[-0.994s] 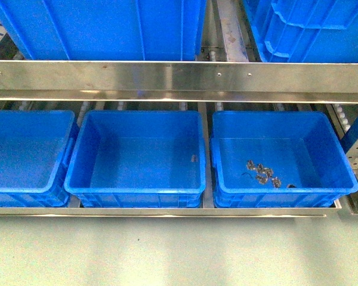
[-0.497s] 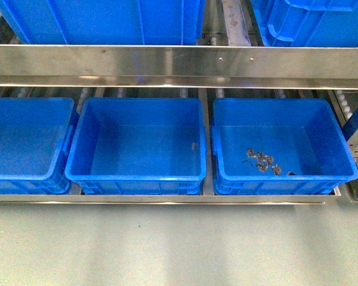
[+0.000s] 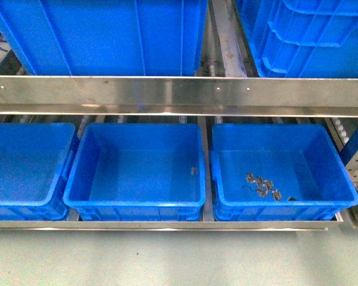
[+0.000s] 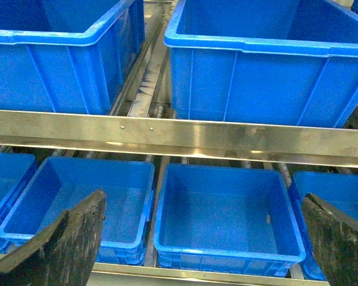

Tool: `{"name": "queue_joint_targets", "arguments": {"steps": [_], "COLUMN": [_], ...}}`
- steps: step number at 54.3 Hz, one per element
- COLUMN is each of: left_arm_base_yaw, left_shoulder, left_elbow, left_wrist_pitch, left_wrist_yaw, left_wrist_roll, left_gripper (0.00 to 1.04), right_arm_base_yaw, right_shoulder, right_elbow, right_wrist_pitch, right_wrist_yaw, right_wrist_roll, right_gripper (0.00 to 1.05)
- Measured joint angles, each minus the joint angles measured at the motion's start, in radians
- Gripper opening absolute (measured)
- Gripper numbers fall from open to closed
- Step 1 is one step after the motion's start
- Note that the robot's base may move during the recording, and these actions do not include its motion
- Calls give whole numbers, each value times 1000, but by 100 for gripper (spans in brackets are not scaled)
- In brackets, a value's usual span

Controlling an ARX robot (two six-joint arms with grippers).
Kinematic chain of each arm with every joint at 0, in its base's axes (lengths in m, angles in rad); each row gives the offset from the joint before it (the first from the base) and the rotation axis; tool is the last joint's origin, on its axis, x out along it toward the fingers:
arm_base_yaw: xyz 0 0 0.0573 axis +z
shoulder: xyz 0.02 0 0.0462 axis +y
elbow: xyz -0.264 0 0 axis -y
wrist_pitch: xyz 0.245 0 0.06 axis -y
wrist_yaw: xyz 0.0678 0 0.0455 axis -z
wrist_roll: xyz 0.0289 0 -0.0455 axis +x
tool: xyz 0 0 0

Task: Pick red and yellow buttons and place in box

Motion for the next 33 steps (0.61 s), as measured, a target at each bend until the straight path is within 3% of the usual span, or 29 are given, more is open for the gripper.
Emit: {"name": "queue_joint_targets", "arguments": {"steps": [7, 16, 33], "left_arm_base_yaw": [0, 0, 0], "left_shoulder": [0, 0, 0], "left_elbow": [0, 0, 0], "left_wrist_pitch": [0, 0, 0], "left_wrist_yaw": [0, 0, 0], "left_wrist_roll": [0, 0, 0], "left_gripper": [97, 97, 97], "right_arm_base_yaw": [37, 145, 239], "right_shoulder": [-215, -555, -956], "right_elbow": [-205, -490, -694], "right_wrist_pitch": [-5, -105, -292], "right_wrist_yaw": [14, 107, 215], "right_wrist_roll": [35, 91, 170], "right_gripper": [97, 97, 97]}}
